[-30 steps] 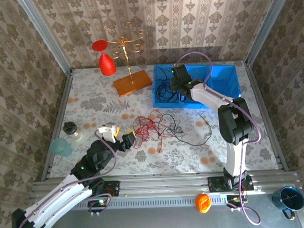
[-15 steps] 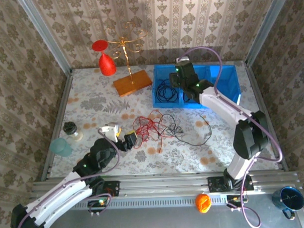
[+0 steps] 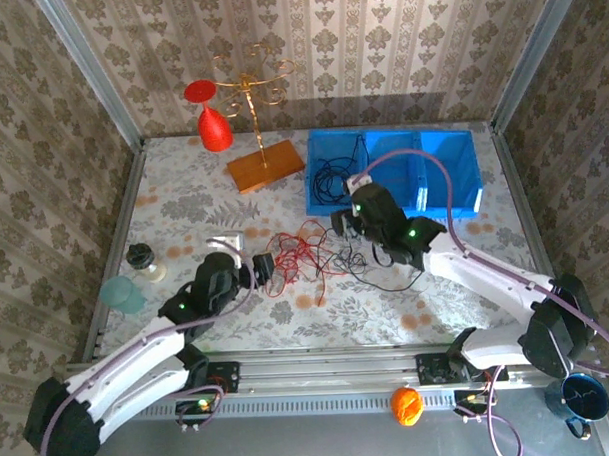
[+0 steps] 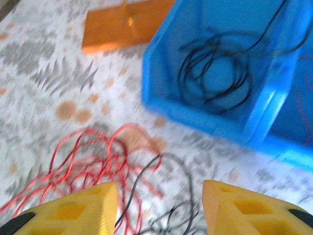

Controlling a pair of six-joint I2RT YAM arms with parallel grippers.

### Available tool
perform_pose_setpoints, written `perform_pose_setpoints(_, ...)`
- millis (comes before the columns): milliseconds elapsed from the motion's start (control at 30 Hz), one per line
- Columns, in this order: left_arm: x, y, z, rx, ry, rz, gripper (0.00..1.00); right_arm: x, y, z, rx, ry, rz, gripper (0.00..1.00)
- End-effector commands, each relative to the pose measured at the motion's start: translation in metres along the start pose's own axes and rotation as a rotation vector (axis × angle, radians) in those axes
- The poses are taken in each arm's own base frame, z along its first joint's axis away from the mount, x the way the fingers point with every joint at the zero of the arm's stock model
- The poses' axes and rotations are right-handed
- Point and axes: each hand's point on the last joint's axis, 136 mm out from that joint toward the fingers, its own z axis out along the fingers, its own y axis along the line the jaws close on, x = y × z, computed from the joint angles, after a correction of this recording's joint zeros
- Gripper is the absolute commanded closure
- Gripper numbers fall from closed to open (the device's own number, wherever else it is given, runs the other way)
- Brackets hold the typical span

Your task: Untangle the cables

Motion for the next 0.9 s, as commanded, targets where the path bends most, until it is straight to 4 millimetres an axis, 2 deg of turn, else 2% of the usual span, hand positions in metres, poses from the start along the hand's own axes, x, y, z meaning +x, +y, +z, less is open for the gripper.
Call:
perform_pose_setpoints(0, 0.007, 0.004, 0.014, -0.006, 0.120, -0.057, 0.25, 0.037, 0.026, 0.006, -0.095, 0.108, 0.054, 0.50)
perform_pose_setpoints(133, 0.007, -0.002, 0.036, 0.028, 0.187, -0.036, 0.30, 0.051, 0.047, 0.025, -0.132, 0.153, 0.042, 0.50)
perform_pose_setpoints(267, 0.009, -0.010, 0.050, 0.047, 0.264, -0.009, 0.45, 0.053, 0.063, 0.051, -0.150, 0.190, 0.046, 0.52)
perform_pose_setpoints(400, 0.014, -0.011, 0.052, 0.057, 0.270, -0.030, 0.45, 0.060, 0.082, 0.080, -0.190, 0.241, 0.056, 0.53)
perform_pose_setpoints(467, 0.018, 0.000, 0.049, 0.008, 0.270, -0.038, 0.43, 0.062, 0.094, 0.088, -0.213, 0.252, 0.070, 0.54)
perform_pose_setpoints(567, 0.022, 0.022, 0.042, -0.077, 0.255, -0.077, 0.40, 0.060, 0.112, 0.090, -0.246, 0.222, 0.104, 0.54)
perform_pose_setpoints(733, 0.033, 0.058, 0.028, -0.187, 0.228, -0.201, 0.39, 0.059, 0.124, 0.098, -0.255, 0.201, 0.187, 0.52)
perform_pose_setpoints(867, 0.033, 0.064, 0.015, -0.191, 0.178, -0.233, 0.35, 0.063, 0.137, 0.107, -0.280, 0.229, 0.244, 0.51)
